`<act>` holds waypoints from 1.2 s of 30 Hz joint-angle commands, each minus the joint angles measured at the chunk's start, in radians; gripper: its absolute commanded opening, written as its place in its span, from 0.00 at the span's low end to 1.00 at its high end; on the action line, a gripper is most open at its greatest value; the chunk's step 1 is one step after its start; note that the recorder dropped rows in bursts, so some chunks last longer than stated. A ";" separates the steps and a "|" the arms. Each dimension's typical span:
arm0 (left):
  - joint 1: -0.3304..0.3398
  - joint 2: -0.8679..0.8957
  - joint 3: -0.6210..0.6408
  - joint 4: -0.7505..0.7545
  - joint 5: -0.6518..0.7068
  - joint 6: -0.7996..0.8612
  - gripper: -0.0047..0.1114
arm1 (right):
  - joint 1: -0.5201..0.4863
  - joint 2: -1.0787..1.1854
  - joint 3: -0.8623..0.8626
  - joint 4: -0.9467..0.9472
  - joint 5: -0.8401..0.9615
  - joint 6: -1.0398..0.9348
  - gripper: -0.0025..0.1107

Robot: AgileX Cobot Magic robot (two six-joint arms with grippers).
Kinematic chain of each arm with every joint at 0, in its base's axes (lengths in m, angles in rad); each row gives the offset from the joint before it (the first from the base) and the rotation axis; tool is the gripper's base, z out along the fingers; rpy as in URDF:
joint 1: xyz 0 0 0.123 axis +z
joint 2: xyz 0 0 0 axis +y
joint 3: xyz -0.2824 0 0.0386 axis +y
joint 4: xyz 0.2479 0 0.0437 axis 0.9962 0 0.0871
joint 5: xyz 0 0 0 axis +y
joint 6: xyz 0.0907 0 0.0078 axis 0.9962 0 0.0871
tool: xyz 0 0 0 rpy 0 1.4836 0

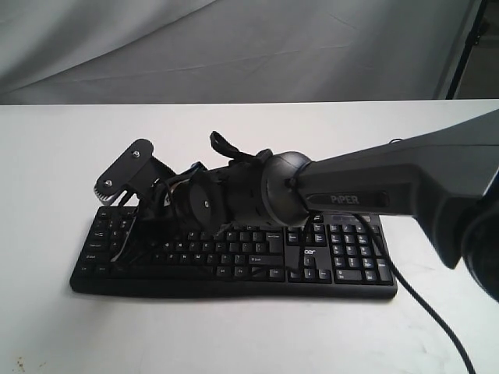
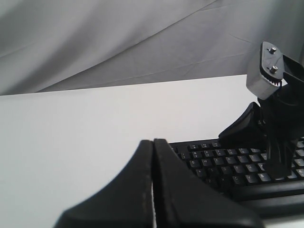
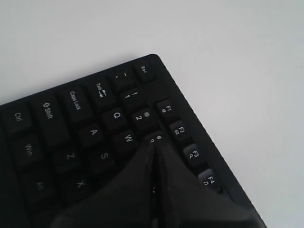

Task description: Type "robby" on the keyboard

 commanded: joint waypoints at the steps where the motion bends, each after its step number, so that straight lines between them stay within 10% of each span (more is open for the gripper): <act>1: -0.006 -0.003 0.004 0.005 -0.007 -0.003 0.04 | -0.003 -0.002 -0.006 -0.008 0.013 -0.008 0.02; 36: -0.006 -0.003 0.004 0.005 -0.007 -0.003 0.04 | -0.021 0.046 -0.006 -0.024 0.014 -0.010 0.02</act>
